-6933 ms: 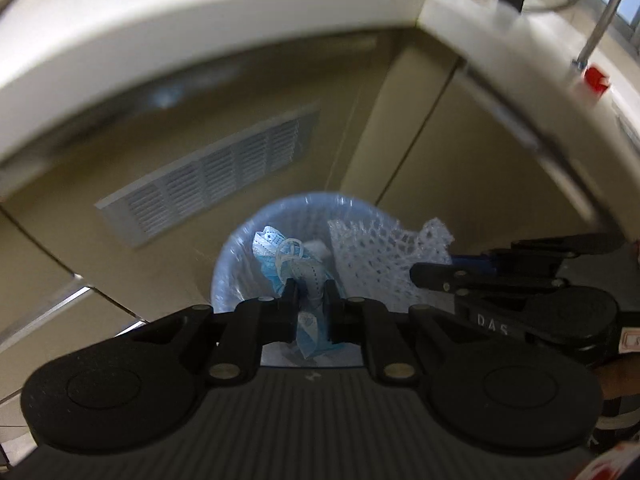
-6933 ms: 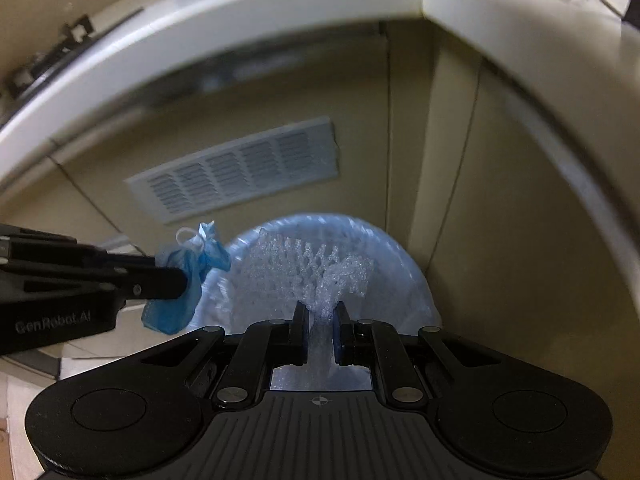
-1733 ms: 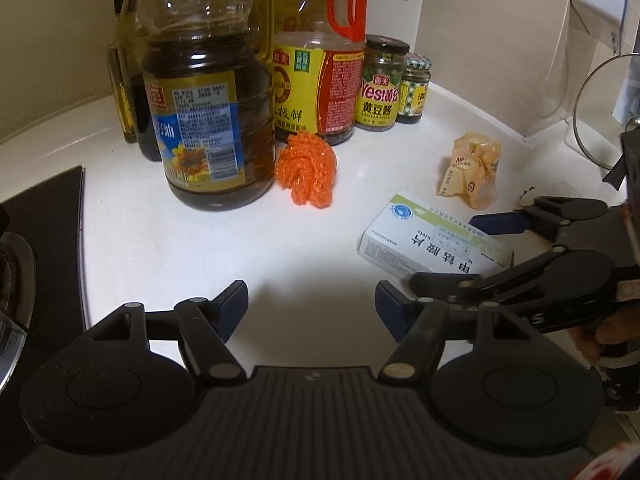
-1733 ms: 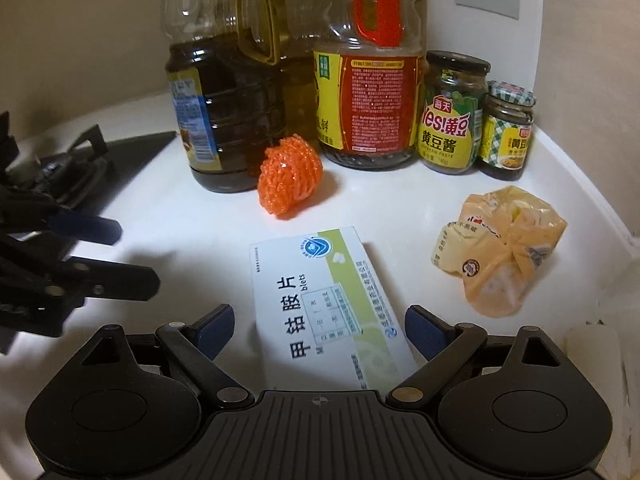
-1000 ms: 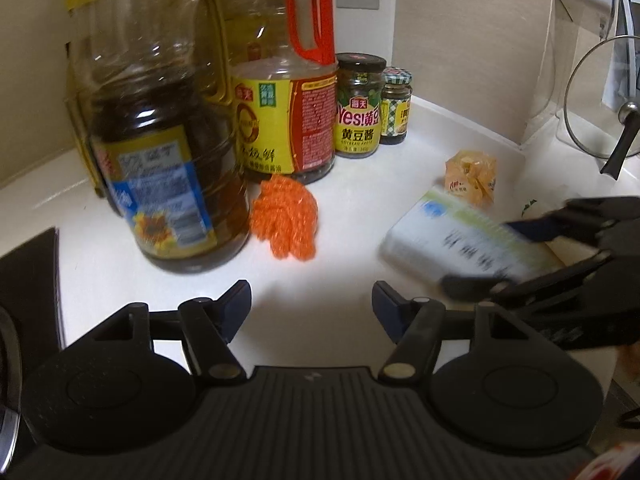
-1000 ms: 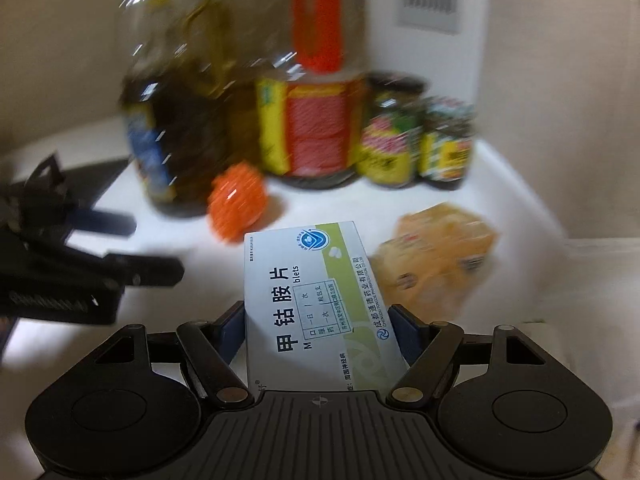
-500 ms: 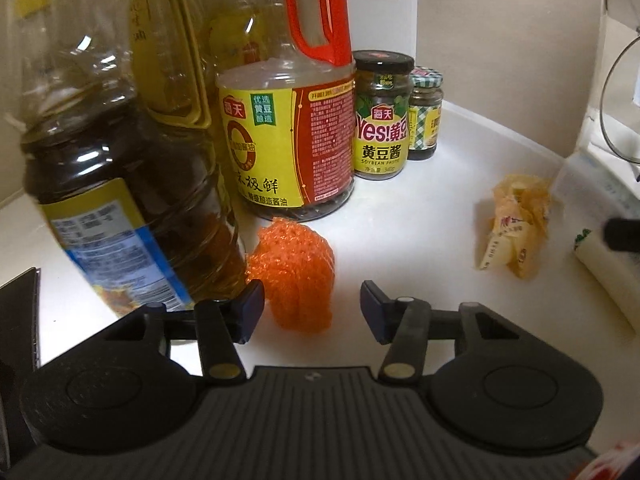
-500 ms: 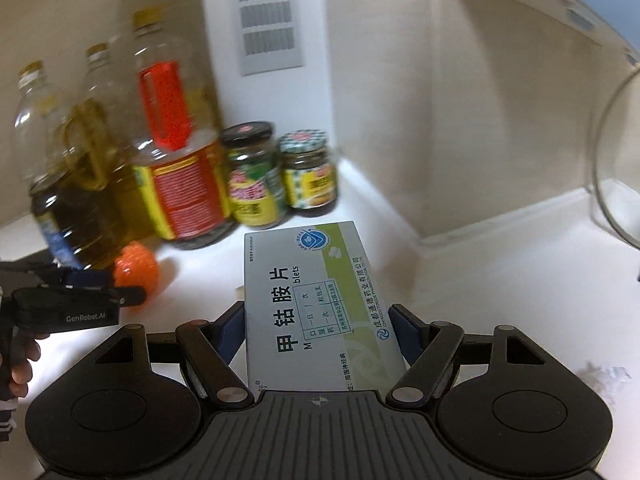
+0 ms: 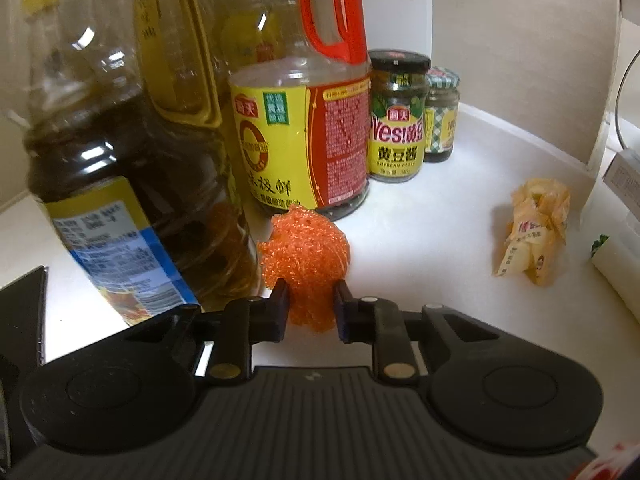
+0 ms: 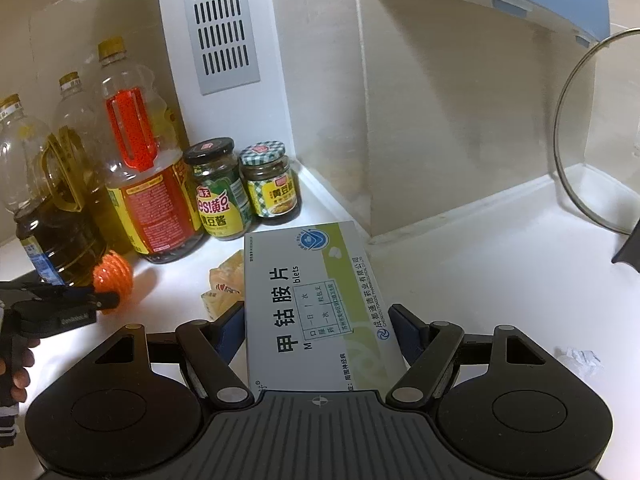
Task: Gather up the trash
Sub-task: 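Carry the orange scrubber and medicine box down over the trash bin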
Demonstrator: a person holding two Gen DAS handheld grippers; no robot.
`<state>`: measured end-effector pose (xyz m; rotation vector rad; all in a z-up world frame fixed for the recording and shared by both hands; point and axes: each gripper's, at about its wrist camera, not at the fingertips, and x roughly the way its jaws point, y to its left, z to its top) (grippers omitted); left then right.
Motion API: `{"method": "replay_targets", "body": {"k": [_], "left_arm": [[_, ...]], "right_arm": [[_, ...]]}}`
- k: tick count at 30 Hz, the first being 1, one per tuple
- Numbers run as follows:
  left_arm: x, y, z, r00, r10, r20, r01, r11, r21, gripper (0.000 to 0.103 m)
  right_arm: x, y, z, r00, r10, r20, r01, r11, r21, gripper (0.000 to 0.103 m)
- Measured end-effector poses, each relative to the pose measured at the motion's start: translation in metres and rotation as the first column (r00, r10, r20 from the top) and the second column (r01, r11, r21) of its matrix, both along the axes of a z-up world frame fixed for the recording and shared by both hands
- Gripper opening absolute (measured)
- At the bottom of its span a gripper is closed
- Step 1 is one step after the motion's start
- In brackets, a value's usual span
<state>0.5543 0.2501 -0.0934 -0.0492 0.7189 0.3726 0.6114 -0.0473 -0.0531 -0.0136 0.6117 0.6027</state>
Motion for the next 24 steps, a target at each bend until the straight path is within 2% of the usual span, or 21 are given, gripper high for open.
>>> {"method": "replay_targets", "body": {"k": [11, 24], "left_arm": [[-0.052, -0.032, 0.038, 0.998, -0.019, 0.058, 0.02, 1.0, -0.012, 0.02], [-0.144, -0.115, 0.067, 0.995, -0.028, 0.099, 0.032, 0.999, -0.037, 0.02]], "right_arm": [[-0.027, -0.031, 0.014, 1.0, 0.002, 0.011, -0.002, 1.0, 0.028, 0.075], [-0.098, -0.089, 0.025, 0.998, 0.06, 0.019, -0.061, 0.995, 0.073, 0.075]]}}
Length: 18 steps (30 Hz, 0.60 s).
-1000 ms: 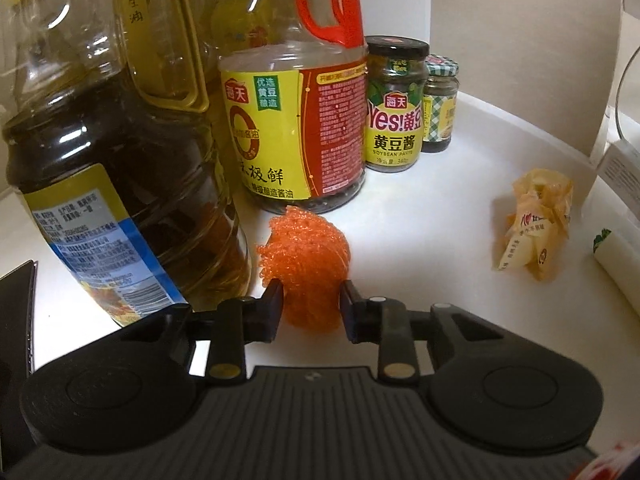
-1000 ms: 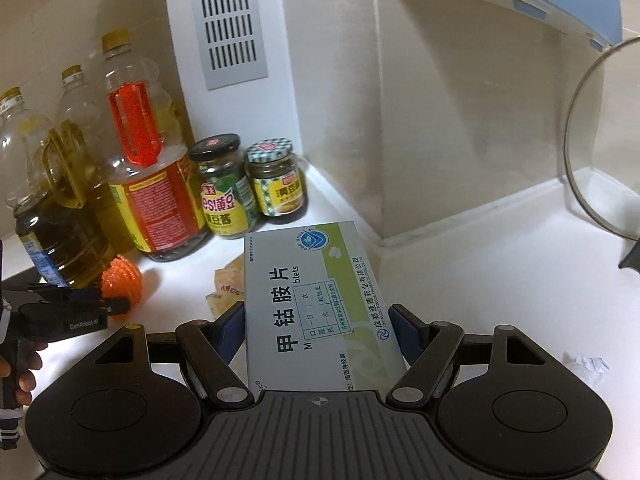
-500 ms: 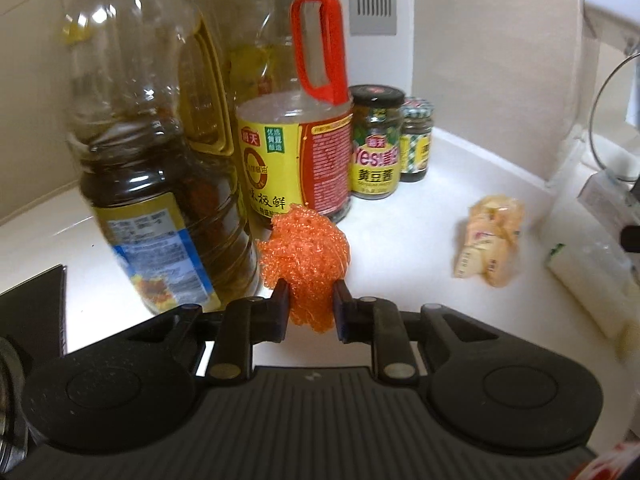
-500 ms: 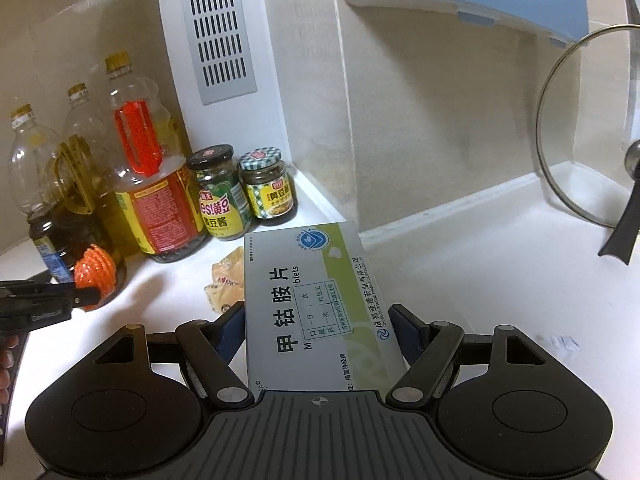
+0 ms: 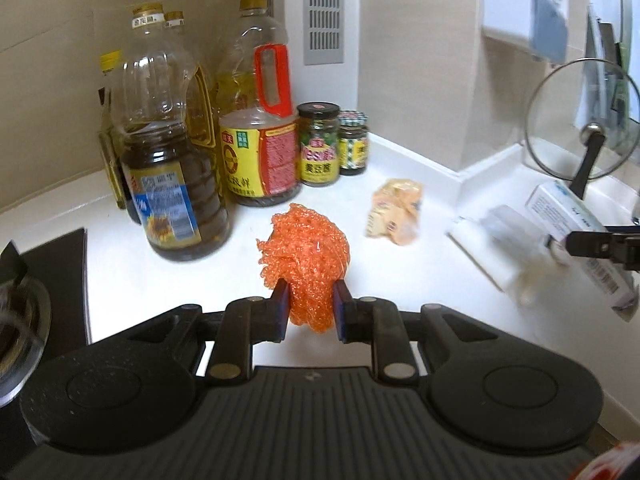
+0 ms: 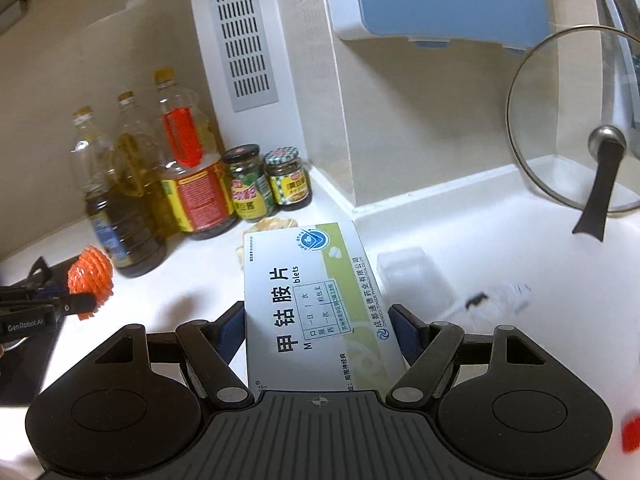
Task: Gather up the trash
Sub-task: 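Carry the orange scrubber and medicine box down over the trash bin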
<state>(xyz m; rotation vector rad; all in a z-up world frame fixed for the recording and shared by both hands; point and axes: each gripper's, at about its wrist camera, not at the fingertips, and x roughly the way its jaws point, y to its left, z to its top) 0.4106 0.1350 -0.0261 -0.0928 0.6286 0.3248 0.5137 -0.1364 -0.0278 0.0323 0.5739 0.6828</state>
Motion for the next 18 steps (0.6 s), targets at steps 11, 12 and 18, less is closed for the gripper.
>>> {"method": "replay_targets", "body": {"k": [11, 12, 18], "left_arm": [[-0.084, -0.076, 0.003, 1.0, 0.018, -0.01, -0.018, 1.0, -0.015, 0.02], [-0.091, -0.083, 0.002, 1.0, 0.02, -0.013, -0.021, 1.0, -0.018, 0.02], [-0.128, -0.123, -0.008, 0.998, 0.043, -0.041, -0.045, 0.998, -0.048, 0.02]], "right_arm": [[-0.076, -0.052, -0.006, 0.994, 0.099, -0.043, -0.099, 0.995, 0.017, 0.075], [-0.083, -0.055, -0.008, 0.993, 0.11, -0.051, -0.109, 0.994, 0.019, 0.075], [-0.117, -0.072, -0.024, 0.978, 0.181, -0.101, -0.18, 0.983, 0.021, 0.075]]}}
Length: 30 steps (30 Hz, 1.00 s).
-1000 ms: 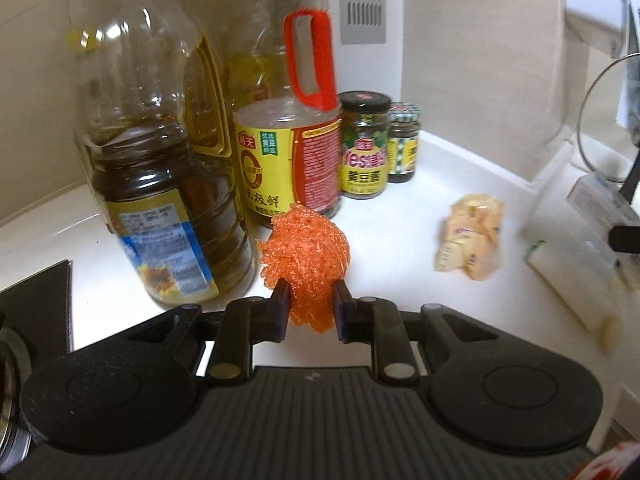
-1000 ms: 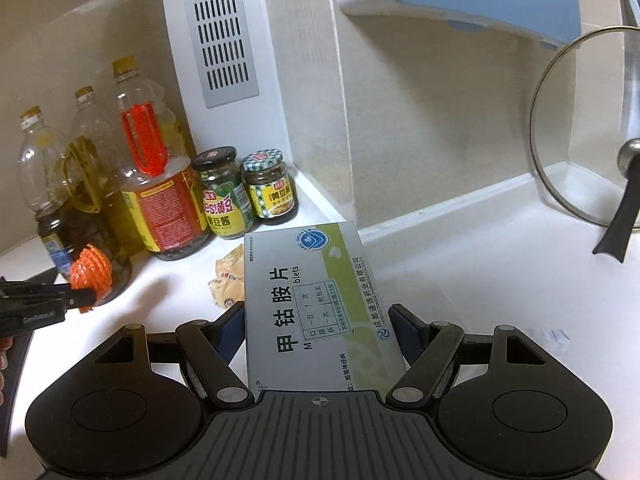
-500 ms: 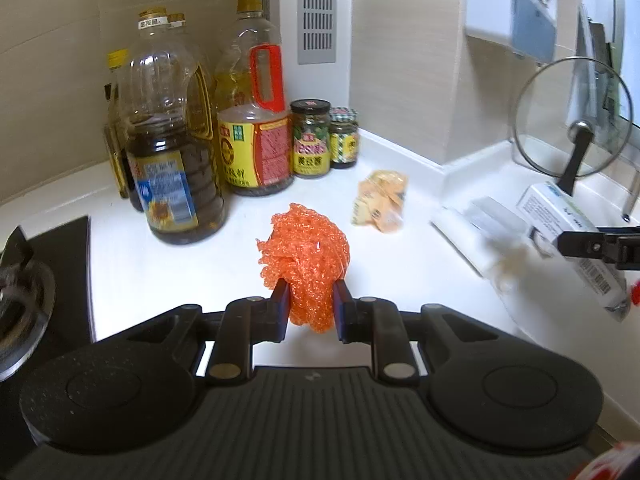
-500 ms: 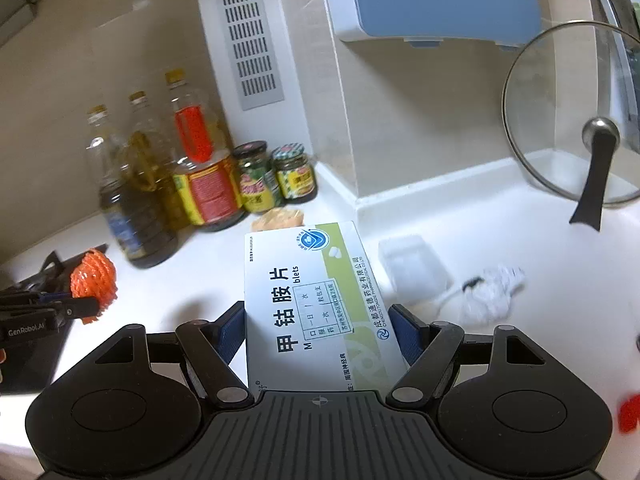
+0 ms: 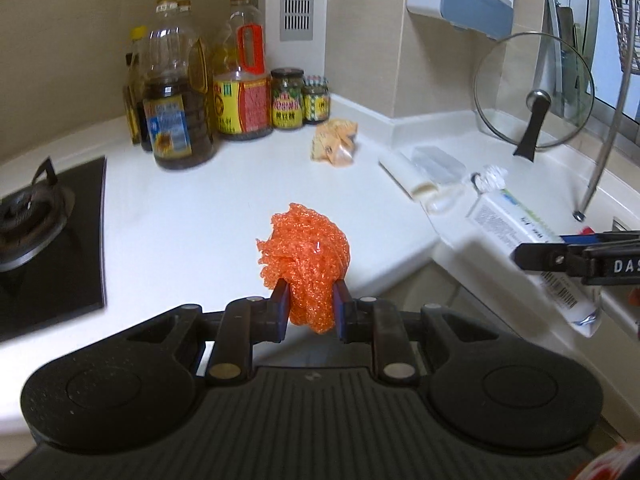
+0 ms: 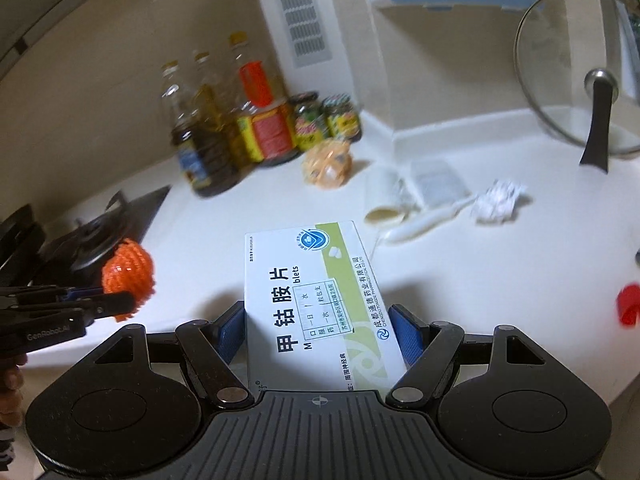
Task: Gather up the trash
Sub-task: 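Carry the orange scrubber and medicine box down over the trash bin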
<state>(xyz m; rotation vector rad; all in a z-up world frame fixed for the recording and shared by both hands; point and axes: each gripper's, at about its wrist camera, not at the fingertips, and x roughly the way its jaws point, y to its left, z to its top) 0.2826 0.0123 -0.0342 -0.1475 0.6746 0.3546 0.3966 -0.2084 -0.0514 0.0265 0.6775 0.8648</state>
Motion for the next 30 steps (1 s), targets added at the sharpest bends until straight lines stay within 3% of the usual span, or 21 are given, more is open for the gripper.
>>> {"method": "replay_targets", "body": {"k": [13, 24, 30], "left_arm": [[-0.039, -0.036, -0.045, 0.99, 0.001, -0.139, -0.012, 0.997, -0.082, 0.02], [-0.035, -0.029, -0.086, 0.966, -0.094, -0.24, 0.059, 0.987, -0.15, 0.02], [-0.023, -0.024, -0.123, 0.944, -0.129, -0.304, 0.073, 0.98, -0.188, 0.02]], "right_arm": [[-0.047, 0.007, -0.052, 0.986, 0.08, -0.143, -0.088, 0.995, -0.05, 0.075], [-0.053, 0.019, -0.102, 0.967, -0.041, -0.251, 0.006, 0.99, -0.14, 0.075], [-0.046, 0.024, -0.138, 0.94, -0.126, -0.316, 0.073, 0.982, -0.174, 0.075]]}}
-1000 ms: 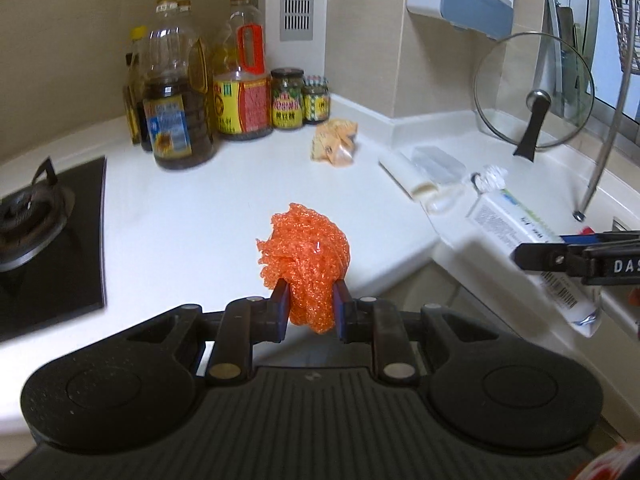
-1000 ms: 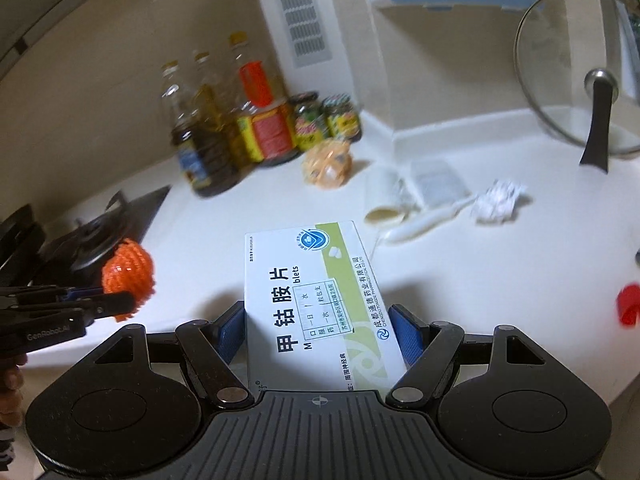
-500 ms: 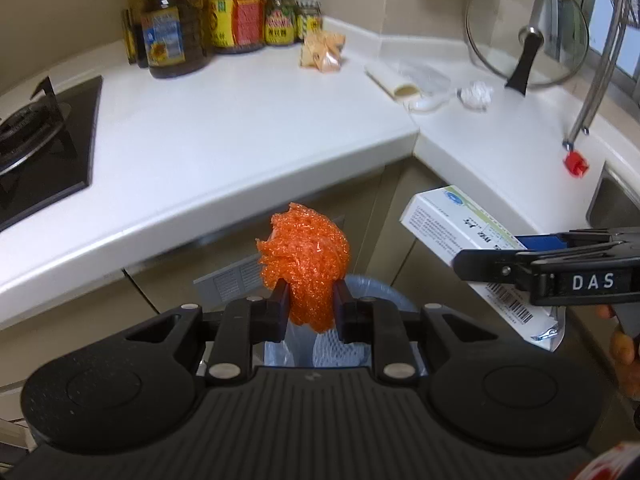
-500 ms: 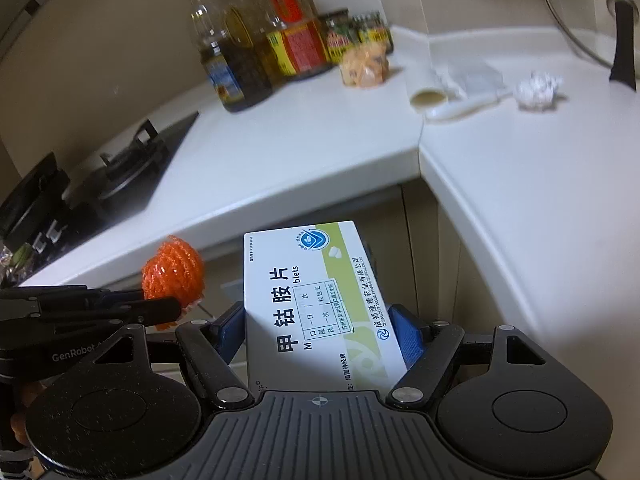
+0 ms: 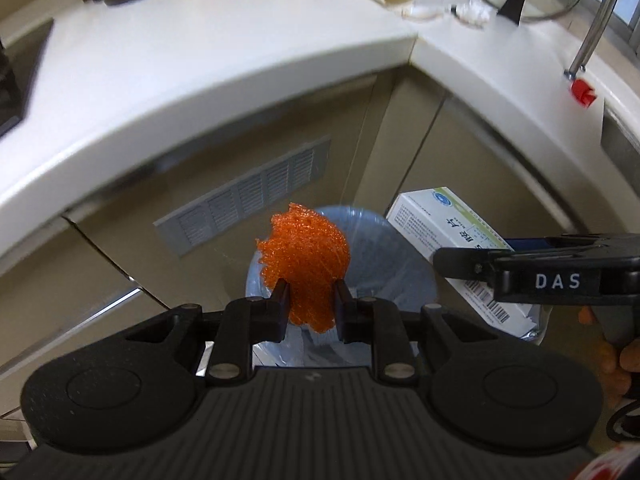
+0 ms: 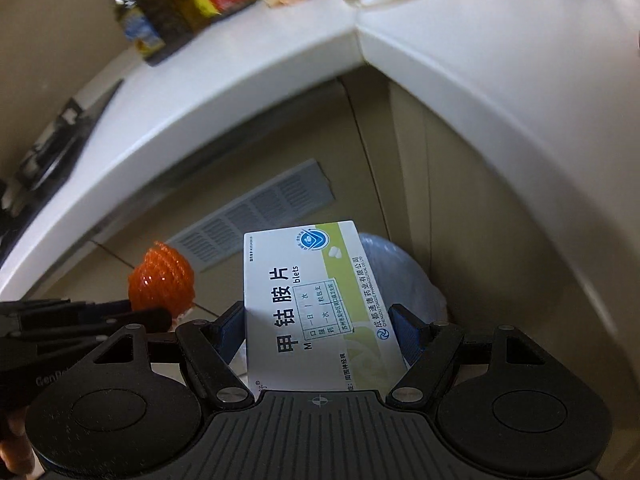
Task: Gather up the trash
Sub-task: 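Carry the orange scrubber and medicine box down over the trash bin, then open the left gripper to drop the scrubber while the right holds the box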
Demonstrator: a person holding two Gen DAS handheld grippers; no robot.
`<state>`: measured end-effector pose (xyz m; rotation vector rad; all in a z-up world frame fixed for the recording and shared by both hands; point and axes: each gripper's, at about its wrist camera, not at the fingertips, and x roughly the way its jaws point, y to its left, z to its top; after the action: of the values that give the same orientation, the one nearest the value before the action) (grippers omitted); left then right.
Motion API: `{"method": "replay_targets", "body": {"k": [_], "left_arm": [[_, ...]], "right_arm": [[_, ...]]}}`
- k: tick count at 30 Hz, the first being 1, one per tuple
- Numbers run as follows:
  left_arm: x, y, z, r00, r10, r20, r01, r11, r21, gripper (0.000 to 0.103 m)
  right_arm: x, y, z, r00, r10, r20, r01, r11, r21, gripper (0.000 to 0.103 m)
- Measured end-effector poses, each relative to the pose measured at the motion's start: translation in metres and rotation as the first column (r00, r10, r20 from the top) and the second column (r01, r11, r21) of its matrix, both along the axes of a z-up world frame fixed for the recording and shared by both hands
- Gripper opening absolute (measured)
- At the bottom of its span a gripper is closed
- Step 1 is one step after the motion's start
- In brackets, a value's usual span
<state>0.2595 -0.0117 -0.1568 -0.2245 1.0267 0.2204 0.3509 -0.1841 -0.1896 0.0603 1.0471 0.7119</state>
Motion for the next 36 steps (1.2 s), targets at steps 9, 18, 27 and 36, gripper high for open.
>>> {"method": "replay_targets", "body": {"k": [9, 18, 27, 36], "left_arm": [[0.025, 0.002, -0.061, 0.997, -0.041, -0.062, 0.038, 0.998, -0.044, 0.02], [0.049, 0.009, -0.119, 0.991, -0.045, -0.127, 0.038, 0.998, -0.057, 0.02], [0.066, 0.018, -0.159, 0.984, -0.047, -0.171, 0.036, 0.997, -0.07, 0.021], [0.071, 0.021, -0.162, 0.986, -0.046, -0.161, 0.033, 0.996, -0.084, 0.032]], "right_arm": [[0.011, 0.004, -0.052, 0.992, -0.093, -0.079, 0.09, 0.995, -0.041, 0.075], [0.026, 0.008, -0.092, 0.984, -0.149, -0.099, 0.144, 0.988, -0.059, 0.075], [0.038, 0.018, -0.118, 0.976, -0.19, -0.107, 0.183, 0.981, -0.068, 0.075], [0.042, 0.016, -0.118, 0.972, -0.207, -0.111, 0.201, 0.978, -0.063, 0.075]]}}
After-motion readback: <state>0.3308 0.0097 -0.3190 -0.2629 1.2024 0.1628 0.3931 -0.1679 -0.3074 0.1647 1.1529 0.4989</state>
